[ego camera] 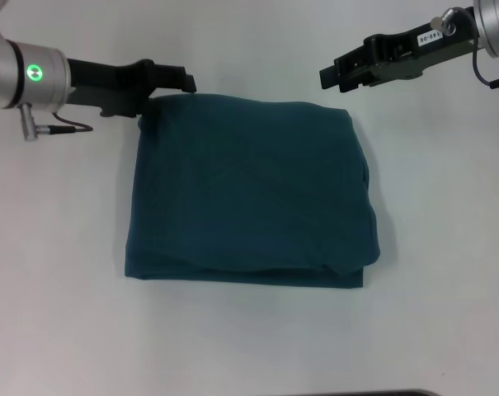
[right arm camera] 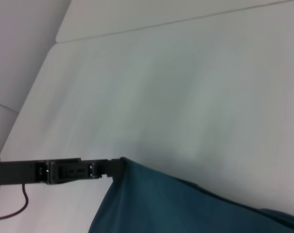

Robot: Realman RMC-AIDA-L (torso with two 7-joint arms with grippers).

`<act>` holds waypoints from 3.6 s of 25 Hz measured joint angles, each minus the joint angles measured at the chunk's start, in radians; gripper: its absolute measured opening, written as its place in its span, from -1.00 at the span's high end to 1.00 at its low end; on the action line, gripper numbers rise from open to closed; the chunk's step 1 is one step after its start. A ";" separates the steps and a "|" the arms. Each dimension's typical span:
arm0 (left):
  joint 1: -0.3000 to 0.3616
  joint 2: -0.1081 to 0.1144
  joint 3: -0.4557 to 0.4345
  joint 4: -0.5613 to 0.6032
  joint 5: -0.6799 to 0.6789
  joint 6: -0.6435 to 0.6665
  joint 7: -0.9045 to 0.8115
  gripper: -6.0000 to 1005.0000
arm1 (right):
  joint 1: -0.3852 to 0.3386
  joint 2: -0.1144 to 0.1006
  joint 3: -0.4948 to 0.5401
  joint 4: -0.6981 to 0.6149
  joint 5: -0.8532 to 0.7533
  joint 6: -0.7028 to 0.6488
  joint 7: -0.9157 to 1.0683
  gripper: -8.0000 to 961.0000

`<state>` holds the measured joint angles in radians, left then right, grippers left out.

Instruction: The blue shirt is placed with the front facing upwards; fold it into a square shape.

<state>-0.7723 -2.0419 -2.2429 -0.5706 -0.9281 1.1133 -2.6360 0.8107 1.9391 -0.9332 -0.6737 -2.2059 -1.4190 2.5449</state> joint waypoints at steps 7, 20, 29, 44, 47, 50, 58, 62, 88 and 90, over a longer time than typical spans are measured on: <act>0.045 0.004 -0.007 -0.075 -0.001 0.048 -0.006 -0.58 | 0.006 0.000 0.001 0.000 0.000 0.005 0.000 0.09; 0.100 -0.036 0.001 -0.157 0.001 0.160 -0.001 -0.58 | 0.015 0.000 0.002 0.000 0.000 0.004 0.011 0.09; 0.100 -0.044 0.023 -0.150 0.022 0.046 0.006 -0.58 | 0.006 -0.003 0.002 0.000 0.000 0.002 0.012 0.08; 0.122 -0.048 -0.026 -0.216 0.000 0.081 0.019 -0.58 | 0.005 -0.006 0.002 0.000 0.000 0.001 0.012 0.08; 0.133 -0.039 -0.063 -0.247 -0.013 0.201 0.021 -0.58 | 0.005 -0.006 0.002 0.000 0.000 0.001 0.012 0.08; 0.146 -0.016 -0.101 -0.259 -0.016 0.339 0.037 -0.58 | 0.003 -0.007 0.002 0.000 -0.001 -0.011 0.010 0.08; 0.206 0.017 -0.306 -0.244 -0.059 0.726 0.309 -0.58 | -0.041 -0.007 0.017 -0.019 0.018 -0.075 -0.193 0.07; 0.285 0.000 -0.341 -0.241 -0.129 0.826 0.687 -0.58 | -0.151 0.068 0.095 -0.130 0.100 -0.118 -0.646 0.07; 0.568 -0.086 -0.374 0.039 -0.060 0.799 1.665 -0.60 | -0.454 0.155 0.020 0.123 0.409 -0.212 -1.647 -0.49; 0.562 -0.087 -0.374 0.054 -0.046 0.789 1.690 -0.60 | -0.444 0.155 0.023 0.125 0.411 -0.211 -1.655 -0.49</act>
<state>-0.2107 -2.1293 -2.6167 -0.5166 -0.9742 1.9025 -0.9458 0.3667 2.0942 -0.9105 -0.5490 -1.7948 -1.6299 0.8899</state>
